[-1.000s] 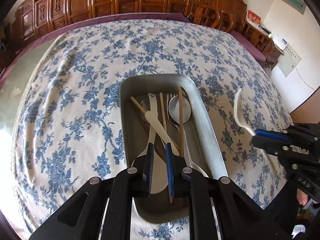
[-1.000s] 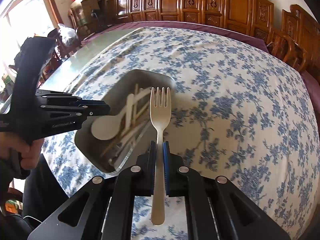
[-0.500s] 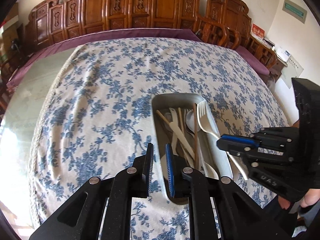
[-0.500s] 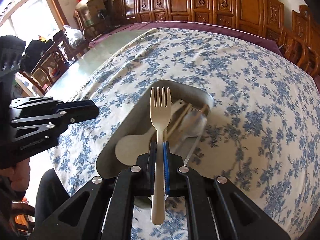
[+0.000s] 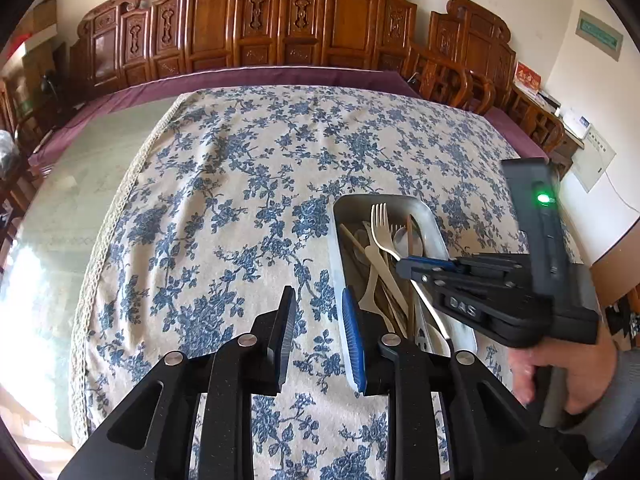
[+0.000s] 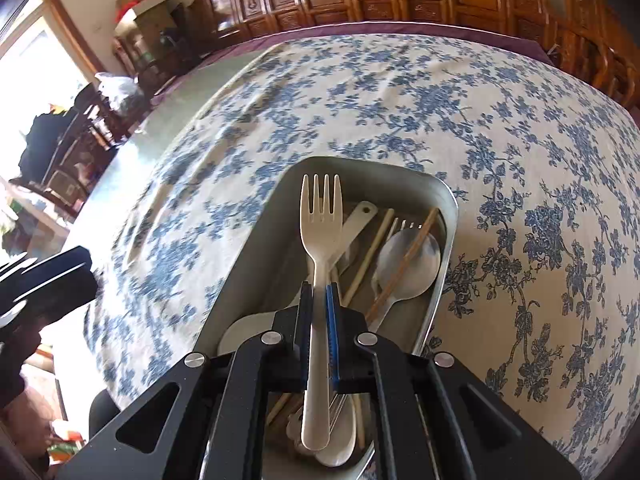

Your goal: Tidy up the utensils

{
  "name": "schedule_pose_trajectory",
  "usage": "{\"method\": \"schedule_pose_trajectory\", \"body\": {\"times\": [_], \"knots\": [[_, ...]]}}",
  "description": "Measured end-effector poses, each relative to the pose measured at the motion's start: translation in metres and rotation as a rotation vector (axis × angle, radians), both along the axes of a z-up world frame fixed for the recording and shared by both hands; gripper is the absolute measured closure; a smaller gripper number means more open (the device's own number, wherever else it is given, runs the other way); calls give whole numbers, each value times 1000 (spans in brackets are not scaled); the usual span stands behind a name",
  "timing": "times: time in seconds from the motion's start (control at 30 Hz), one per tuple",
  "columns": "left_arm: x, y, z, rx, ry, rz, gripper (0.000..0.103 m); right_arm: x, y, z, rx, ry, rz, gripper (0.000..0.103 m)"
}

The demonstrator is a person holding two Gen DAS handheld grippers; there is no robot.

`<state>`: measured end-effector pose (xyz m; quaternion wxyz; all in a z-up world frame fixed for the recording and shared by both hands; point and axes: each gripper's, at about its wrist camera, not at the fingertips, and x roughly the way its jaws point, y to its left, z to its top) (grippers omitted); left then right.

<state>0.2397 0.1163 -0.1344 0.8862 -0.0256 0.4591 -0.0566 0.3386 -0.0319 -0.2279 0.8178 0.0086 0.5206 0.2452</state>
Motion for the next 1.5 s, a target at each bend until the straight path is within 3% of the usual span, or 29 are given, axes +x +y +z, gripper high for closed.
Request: {"method": "schedule_pose_trajectory", "body": {"times": [0.2, 0.3, 0.63, 0.7, 0.83, 0.87, 0.93, 1.0, 1.1, 1.37, 1.5], "knots": [[-15, 1, 7, 6, -18, 8, 81, -3, 3, -2, -36, -44, -11, 93], [-24, -1, 11, 17, -27, 10, 80, -13, 5, 8, -71, -107, 20, 92], [-54, -18, 31, 26, -71, 15, 73, -63, -30, 55, -23, -205, 14, 88], [-59, -25, 35, 29, -81, 8, 68, -73, -40, 65, -5, -218, 5, 82], [-68, -40, 45, 39, -103, -6, 60, -93, -63, 86, 22, -250, -16, 82], [-70, -45, 48, 41, -111, -9, 54, -100, -70, 91, 27, -262, -22, 81], [-74, -52, 52, 41, -126, -13, 44, -111, -82, 101, 29, -287, -35, 74], [-78, -59, 57, 45, -142, -13, 28, -123, -95, 109, 29, -312, -51, 59], [-83, -70, 61, 51, -157, -14, 20, -137, -115, 117, 28, -323, -79, 51], [-91, -95, 58, 50, -142, -12, 9, -172, -168, 128, 5, -353, -178, 15], [-94, -104, 65, 46, -151, -16, 8, -185, -192, 138, 2, -389, -216, 9]]}}
